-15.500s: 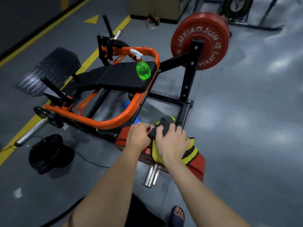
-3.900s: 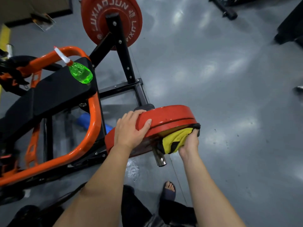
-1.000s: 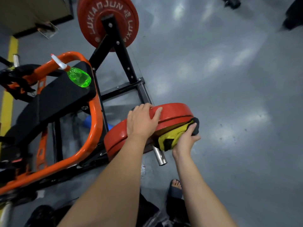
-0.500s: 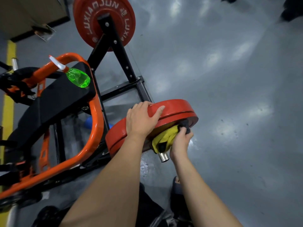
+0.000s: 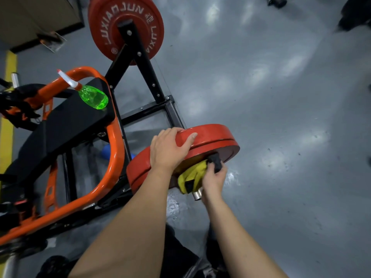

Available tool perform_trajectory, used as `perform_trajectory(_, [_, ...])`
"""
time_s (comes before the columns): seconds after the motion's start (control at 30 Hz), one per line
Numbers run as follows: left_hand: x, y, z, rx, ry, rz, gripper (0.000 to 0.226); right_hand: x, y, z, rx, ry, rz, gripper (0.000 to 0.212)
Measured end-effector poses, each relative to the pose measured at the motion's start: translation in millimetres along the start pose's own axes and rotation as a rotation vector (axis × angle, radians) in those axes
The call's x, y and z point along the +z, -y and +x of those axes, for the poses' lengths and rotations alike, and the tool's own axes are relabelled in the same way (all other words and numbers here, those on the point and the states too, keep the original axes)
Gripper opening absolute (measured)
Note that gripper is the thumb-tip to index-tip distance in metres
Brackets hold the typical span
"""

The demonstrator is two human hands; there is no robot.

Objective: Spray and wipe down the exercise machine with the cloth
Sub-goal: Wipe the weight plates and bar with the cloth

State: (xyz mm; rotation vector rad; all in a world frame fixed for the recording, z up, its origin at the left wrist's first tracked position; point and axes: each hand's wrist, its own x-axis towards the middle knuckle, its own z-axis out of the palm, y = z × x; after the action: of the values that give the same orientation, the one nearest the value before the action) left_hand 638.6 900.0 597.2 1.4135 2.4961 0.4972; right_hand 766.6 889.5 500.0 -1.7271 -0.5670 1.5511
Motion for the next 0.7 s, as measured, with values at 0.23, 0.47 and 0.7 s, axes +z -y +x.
perform_trajectory(0.23, [-2, 3, 1, -0.039, 0.003, -0.042, 0.059, -25, 6, 36, 0.024, -0.002, 0.089, 0.034])
perform_trajectory(0.47, [-5, 0, 0, -0.035, 0.004, -0.043, 0.052, -9, -15, 8, 0.336, 0.171, 0.011, 0.025])
perform_trajectory(0.7, [-5, 1, -2, -0.039, 0.007, -0.055, 0.047, 12, 23, -7, 0.158, -0.150, 0.176, 0.026])
